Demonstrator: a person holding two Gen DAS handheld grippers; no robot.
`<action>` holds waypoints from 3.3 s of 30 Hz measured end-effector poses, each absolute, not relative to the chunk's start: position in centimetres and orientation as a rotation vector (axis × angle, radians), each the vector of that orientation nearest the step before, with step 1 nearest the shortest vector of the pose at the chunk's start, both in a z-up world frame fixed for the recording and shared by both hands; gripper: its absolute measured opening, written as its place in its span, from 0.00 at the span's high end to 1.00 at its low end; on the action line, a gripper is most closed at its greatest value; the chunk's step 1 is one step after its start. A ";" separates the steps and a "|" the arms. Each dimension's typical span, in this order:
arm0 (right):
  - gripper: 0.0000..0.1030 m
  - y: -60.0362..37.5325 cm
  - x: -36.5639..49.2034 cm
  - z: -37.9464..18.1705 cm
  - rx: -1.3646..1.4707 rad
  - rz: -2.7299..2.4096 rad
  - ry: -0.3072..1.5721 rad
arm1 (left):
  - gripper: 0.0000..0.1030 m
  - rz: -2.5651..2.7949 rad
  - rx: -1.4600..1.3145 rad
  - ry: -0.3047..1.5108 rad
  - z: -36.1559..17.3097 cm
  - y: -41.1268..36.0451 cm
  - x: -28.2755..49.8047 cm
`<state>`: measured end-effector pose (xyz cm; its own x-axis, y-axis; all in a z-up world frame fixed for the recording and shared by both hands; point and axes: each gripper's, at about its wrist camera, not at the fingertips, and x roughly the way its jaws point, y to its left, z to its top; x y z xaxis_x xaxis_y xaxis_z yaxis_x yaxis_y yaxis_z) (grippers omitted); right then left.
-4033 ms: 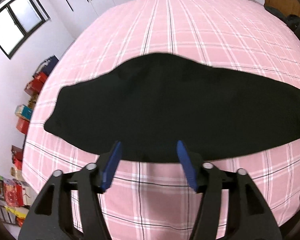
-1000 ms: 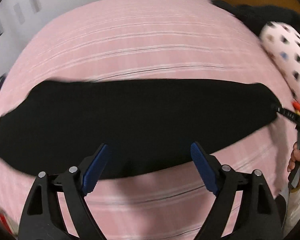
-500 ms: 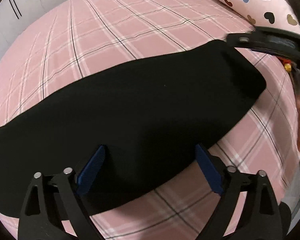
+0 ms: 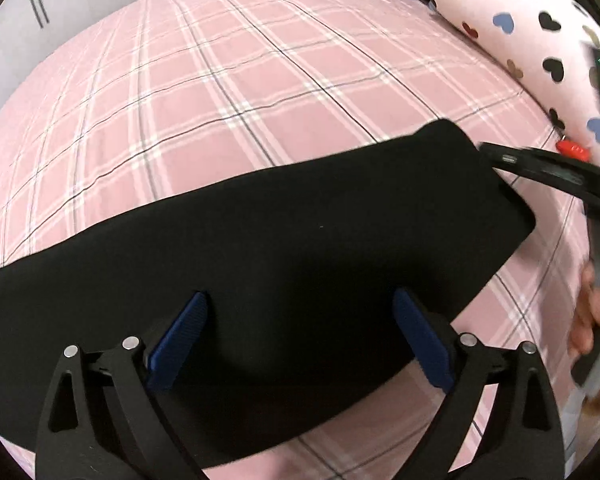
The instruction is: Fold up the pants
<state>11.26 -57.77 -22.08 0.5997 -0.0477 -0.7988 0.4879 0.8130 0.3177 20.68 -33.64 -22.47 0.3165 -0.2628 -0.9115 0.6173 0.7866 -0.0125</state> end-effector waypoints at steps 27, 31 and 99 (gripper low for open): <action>0.79 -50.0 11.8 -24.4 0.607 -0.378 1.000 | 0.11 -0.236 0.048 1.119 -19.7 -7.2 24.7; 0.79 -49.7 12.4 -24.2 0.601 -0.412 1.020 | 0.11 -0.067 -0.136 1.104 -18.8 6.3 26.2; 0.59 3.8 27.5 -20.8 -0.215 0.279 1.034 | 0.67 -0.416 -0.507 1.320 -19.3 19.2 37.0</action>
<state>27.53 3.78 -20.85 0.4812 0.1262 -0.8675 -0.3271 0.9440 -0.0441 37.03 19.18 -19.29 0.2036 -0.5592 -0.8036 0.0023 0.8211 -0.5708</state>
